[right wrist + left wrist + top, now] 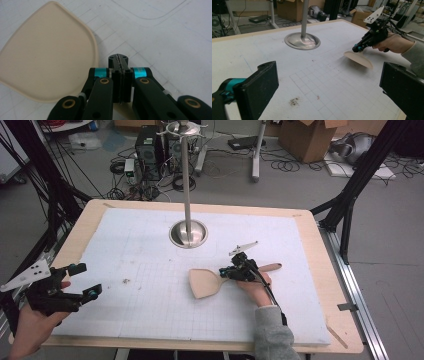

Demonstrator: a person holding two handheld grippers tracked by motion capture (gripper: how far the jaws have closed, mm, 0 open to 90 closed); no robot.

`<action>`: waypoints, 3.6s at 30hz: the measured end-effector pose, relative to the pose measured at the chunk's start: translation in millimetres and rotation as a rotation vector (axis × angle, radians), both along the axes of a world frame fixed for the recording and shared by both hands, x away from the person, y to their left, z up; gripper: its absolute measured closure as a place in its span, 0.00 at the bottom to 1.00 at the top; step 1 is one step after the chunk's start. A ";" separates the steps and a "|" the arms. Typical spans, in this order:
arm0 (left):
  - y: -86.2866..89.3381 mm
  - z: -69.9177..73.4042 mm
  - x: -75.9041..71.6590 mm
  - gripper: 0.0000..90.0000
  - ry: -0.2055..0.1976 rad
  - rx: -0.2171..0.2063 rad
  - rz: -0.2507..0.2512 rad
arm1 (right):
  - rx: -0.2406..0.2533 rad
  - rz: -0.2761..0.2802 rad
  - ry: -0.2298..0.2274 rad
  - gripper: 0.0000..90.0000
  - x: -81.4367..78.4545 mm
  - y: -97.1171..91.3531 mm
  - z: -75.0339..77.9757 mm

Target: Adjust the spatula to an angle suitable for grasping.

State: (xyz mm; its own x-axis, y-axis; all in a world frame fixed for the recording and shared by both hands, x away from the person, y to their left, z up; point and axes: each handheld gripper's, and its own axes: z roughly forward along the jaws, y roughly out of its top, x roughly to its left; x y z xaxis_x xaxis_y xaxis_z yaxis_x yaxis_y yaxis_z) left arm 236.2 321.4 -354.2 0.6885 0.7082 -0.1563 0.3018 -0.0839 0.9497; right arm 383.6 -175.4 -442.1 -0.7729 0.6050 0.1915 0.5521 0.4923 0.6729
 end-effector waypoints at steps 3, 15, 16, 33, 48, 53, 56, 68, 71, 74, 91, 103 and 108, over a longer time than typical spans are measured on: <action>-0.7 -0.1 1.1 0.03 0.000 0.001 -0.003 | 0.008 0.011 0.004 1.00 -3.4 -1.8 -0.3; -6.7 -0.4 6.6 0.03 0.002 0.004 -0.021 | -0.010 0.082 0.011 1.00 -22.2 -10.9 1.2; -7.0 -0.4 7.2 0.03 0.002 0.006 -0.024 | -0.011 0.091 0.011 1.00 -24.0 -11.7 1.3; -20.8 -1.0 19.7 0.03 0.007 0.006 -0.064 | -0.017 0.111 0.010 1.00 -59.3 -35.0 1.9; -33.1 0.2 28.7 0.03 0.004 0.005 -0.098 | -0.039 0.102 0.007 1.00 -87.1 -58.8 3.5; -34.0 0.0 29.8 0.03 0.004 0.002 -0.098 | -0.034 0.104 0.013 1.00 -93.6 -67.9 3.5; -35.1 -0.3 30.2 0.03 0.003 0.005 -0.103 | -0.038 0.105 0.009 1.00 -95.7 -70.4 3.7; -41.5 -3.4 32.3 0.03 0.011 0.030 -0.105 | 0.001 0.087 -0.059 1.00 -91.7 -78.6 17.2; -39.7 -3.3 32.2 0.03 0.011 0.025 -0.105 | 0.016 0.032 -0.092 1.00 -89.2 -91.9 25.2; -38.2 -2.8 31.5 0.03 0.010 0.016 -0.103 | 0.011 -0.032 -0.113 1.00 -86.5 -107.3 31.0; -39.0 -2.2 28.1 0.03 0.004 0.013 -0.109 | -0.054 -0.203 -0.073 1.00 -63.0 -149.4 11.9; -36.7 -1.9 25.3 0.03 0.004 0.007 -0.107 | -0.024 -0.192 -0.056 1.00 -49.0 -149.8 3.9; -37.2 -2.2 23.5 0.03 0.005 0.016 -0.105 | 0.000 -0.175 -0.067 1.00 -42.4 -143.3 1.1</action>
State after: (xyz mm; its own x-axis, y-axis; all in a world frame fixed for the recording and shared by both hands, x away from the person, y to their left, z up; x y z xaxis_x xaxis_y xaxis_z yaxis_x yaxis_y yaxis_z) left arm 259.7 284.2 -356.4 0.7583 0.6347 -0.1485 0.2948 -0.1308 0.9466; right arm 341.2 -318.7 -441.0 -0.6671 0.7310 0.1437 0.5833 0.3926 0.7111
